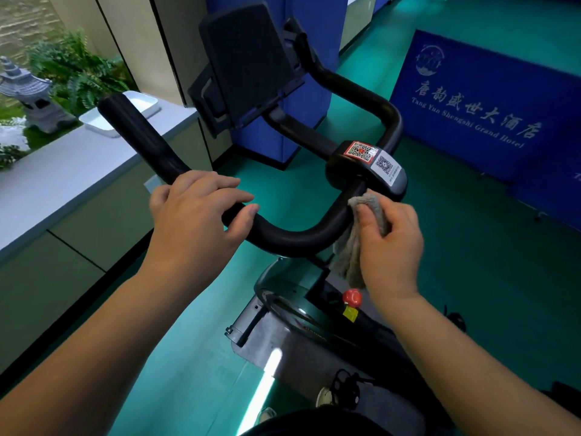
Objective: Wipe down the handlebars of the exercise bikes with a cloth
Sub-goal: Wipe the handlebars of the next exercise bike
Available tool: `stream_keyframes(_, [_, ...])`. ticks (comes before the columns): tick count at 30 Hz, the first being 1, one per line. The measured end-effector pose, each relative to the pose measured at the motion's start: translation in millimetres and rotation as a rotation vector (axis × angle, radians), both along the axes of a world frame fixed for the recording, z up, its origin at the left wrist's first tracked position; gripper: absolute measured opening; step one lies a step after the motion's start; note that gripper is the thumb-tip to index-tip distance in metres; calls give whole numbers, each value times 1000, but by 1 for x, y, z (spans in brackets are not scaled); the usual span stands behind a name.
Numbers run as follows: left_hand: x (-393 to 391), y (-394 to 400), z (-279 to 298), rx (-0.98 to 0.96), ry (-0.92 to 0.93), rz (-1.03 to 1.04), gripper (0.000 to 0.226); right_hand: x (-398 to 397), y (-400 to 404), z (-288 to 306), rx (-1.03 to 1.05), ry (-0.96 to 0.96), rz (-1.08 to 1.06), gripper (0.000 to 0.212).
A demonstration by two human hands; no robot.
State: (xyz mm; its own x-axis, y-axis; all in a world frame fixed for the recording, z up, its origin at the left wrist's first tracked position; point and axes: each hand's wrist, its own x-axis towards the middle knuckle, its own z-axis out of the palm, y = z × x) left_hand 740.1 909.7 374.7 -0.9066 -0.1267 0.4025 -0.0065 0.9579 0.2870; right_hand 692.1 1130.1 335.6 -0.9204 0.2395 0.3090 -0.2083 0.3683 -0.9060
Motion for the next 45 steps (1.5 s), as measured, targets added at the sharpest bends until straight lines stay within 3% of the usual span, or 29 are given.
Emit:
stream_keyframes(6, [2, 9, 0, 34, 24, 34, 24, 37, -16, -16, -307, -239, 57, 2])
stream_keyframes(10, [2, 13, 2, 24, 15, 51, 18, 0, -9, -11, -493, -341, -79, 11])
stream_keyframes(15, [2, 20, 0, 29, 24, 77, 28, 33, -15, -14, -523, -456, 128, 13])
stream_keyframes(22, [5, 20, -3, 26, 11, 90, 32, -19, -8, -18, -671, -457, -12, 12])
stream_keyframes(29, [5, 22, -7, 37, 31, 91, 38, 5, -8, -20, -726, -588, 96, 15])
stream_keyframes(34, [5, 23, -6, 44, 8, 98, 34, -20, -4, -5, -858, -590, -10, 14])
stream_keyframes(41, [9, 21, -10, 35, 43, 80, 38, 26, -12, -9, -813, -692, 136, 18])
stream_keyframes(45, [7, 20, -11, 37, 63, 73, 34, 23, -13, -9, -832, -635, 108, 15])
